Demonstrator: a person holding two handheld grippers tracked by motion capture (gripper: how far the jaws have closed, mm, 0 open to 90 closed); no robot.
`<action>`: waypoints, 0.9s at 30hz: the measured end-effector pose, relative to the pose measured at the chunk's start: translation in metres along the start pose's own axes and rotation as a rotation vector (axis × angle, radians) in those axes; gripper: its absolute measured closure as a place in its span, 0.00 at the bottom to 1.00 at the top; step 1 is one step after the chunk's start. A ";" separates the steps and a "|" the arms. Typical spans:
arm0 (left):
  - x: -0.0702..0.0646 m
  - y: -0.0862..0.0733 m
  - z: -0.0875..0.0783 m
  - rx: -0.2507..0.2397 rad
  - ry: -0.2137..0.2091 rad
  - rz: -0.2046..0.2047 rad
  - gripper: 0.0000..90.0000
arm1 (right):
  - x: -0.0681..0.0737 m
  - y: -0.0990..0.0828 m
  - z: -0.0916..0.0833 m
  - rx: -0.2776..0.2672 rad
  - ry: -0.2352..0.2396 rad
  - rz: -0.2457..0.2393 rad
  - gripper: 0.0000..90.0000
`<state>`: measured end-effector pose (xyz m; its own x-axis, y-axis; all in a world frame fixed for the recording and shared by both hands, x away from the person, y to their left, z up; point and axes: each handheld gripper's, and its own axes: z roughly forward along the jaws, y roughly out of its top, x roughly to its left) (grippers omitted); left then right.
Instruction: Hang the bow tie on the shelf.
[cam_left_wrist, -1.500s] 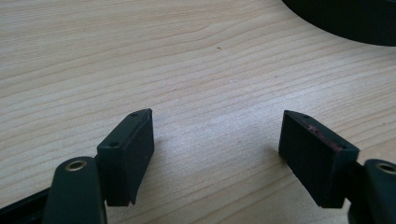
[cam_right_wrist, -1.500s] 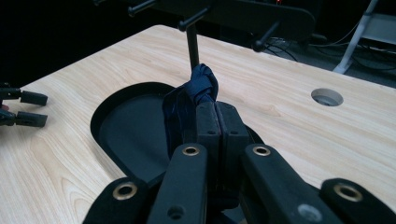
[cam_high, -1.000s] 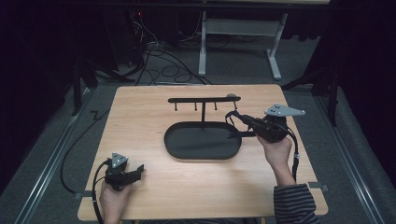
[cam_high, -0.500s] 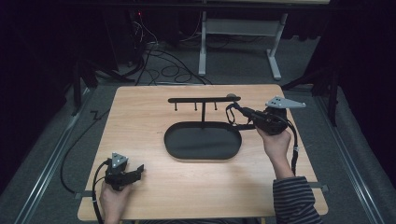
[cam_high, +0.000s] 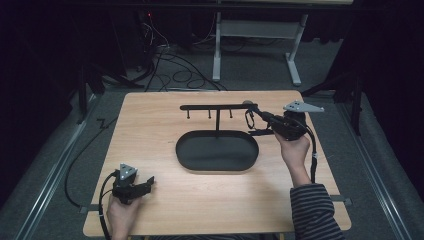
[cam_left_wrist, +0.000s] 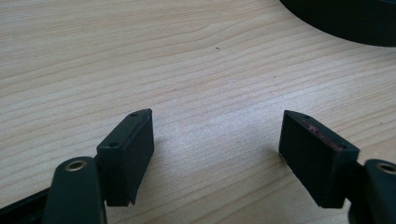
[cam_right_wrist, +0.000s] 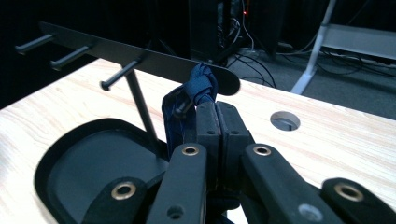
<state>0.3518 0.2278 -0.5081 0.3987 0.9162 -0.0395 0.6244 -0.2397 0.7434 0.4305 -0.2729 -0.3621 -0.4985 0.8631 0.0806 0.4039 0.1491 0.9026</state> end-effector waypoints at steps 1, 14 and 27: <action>0.000 0.000 0.000 0.000 0.000 -0.001 0.30 | -0.001 0.000 0.001 0.003 -0.003 0.001 1.00; 0.000 0.000 0.000 -0.001 -0.005 -0.002 0.30 | -0.002 -0.003 0.009 0.029 -0.020 0.010 0.99; 0.000 0.000 0.000 -0.004 -0.006 -0.006 0.30 | 0.000 -0.005 0.005 0.023 -0.002 0.005 0.84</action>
<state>0.3519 0.2282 -0.5082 0.3994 0.9155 -0.0478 0.6241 -0.2334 0.7457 0.4323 -0.2713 -0.3682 -0.4948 0.8649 0.0843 0.4239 0.1556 0.8922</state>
